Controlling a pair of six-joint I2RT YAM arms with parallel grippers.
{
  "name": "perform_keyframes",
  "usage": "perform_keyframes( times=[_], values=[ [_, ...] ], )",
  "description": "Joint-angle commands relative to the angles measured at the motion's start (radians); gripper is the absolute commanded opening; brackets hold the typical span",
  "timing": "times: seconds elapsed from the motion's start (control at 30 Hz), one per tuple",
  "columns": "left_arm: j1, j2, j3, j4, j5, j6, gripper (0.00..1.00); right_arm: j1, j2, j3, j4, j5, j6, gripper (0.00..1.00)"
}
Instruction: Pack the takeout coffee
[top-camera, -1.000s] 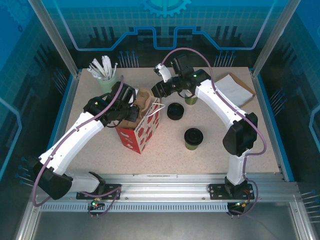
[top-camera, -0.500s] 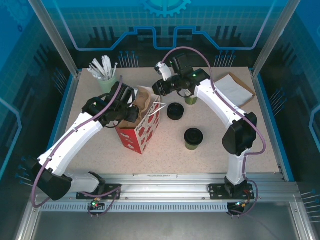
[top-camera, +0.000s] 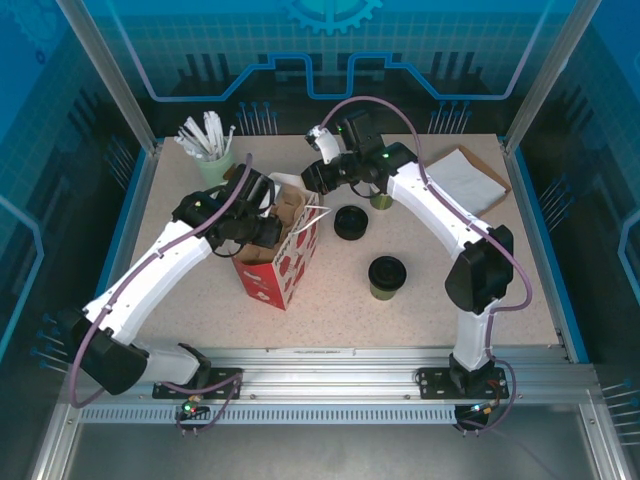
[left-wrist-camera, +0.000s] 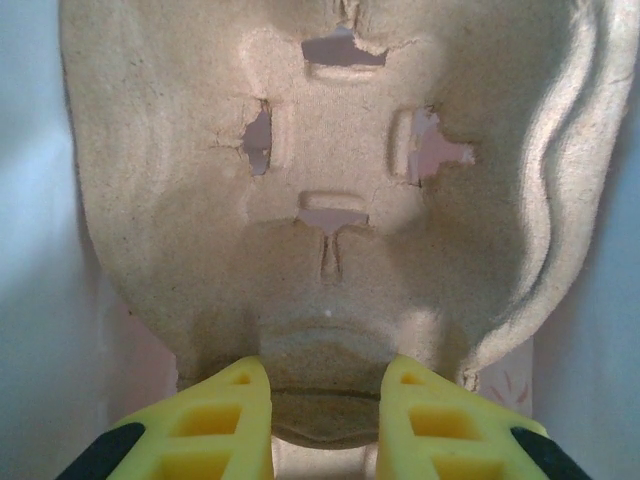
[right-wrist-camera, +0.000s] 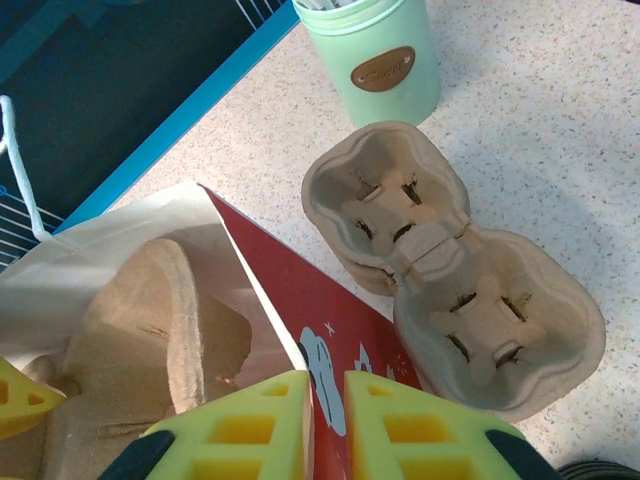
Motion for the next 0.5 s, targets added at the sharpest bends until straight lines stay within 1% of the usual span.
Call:
perform_keyframes(
  times=[0.0,0.2,0.3,0.33,0.47],
  values=[
    [0.015,0.007,0.02,-0.06,0.014,0.02,0.23,0.008,-0.035,-0.02,0.009,0.016,-0.002,0.19],
    [0.021,0.025,0.016,-0.06,0.027,0.023,0.23,0.01,-0.039,-0.025,0.014,0.013,-0.006,0.21],
    [0.022,0.036,0.012,-0.06,0.033,0.025,0.23,0.012,-0.043,-0.018,0.012,0.021,-0.004,0.26],
    [0.021,0.039,0.011,-0.061,0.034,0.026,0.23,0.012,-0.045,-0.015,0.012,0.024,-0.002,0.29],
    [0.023,0.053,0.013,-0.062,0.038,0.028,0.23,0.011,-0.053,0.006,0.002,0.033,0.004,0.37]
  ],
)
